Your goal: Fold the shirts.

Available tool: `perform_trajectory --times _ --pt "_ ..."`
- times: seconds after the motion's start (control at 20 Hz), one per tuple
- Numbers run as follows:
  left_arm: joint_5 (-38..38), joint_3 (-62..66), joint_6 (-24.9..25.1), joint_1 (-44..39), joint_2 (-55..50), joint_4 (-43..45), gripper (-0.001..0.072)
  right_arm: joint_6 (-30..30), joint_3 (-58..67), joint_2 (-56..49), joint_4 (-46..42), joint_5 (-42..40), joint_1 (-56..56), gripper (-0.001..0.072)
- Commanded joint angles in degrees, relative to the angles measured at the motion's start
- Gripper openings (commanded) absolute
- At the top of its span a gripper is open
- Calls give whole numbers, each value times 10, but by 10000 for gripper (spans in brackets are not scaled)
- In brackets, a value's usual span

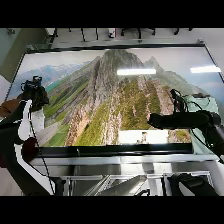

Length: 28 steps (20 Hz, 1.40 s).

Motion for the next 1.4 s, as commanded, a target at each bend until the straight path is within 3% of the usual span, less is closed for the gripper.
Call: perform_trajectory --times 0.0,0.25,0.45,0.75,1.1,1.15,1.25,1.3,1.35 --pt "66 72 6 -7 -27 -1 14 0 0 0 0 0 1 22" --pt "111 183 7 -63 36 -62 14 0 0 0 0 0 1 22" --pt "117 211 10 -178 170 -112 14 0 0 0 0 0 1 22" --pt "145 94 6 -373 331 -259 14 0 0 0 0 0 1 22" --pt "110 -67 -38 -519 275 -345 14 -15 0 0 0 -7 0 23" --pt "109 -75 -41 -526 257 -346 50 -34 2 0 0 -7 0 23" --pt "130 -56 -42 -520 232 -346 655 -63 20 0 0 -13 -14 34" --pt "160 -30 -41 -508 224 -344 672 -74 37 -2 0 -23 -30 153" --pt "200 2 -39 -492 218 -340 672 -95 57 -7 0 -38 -50 387"
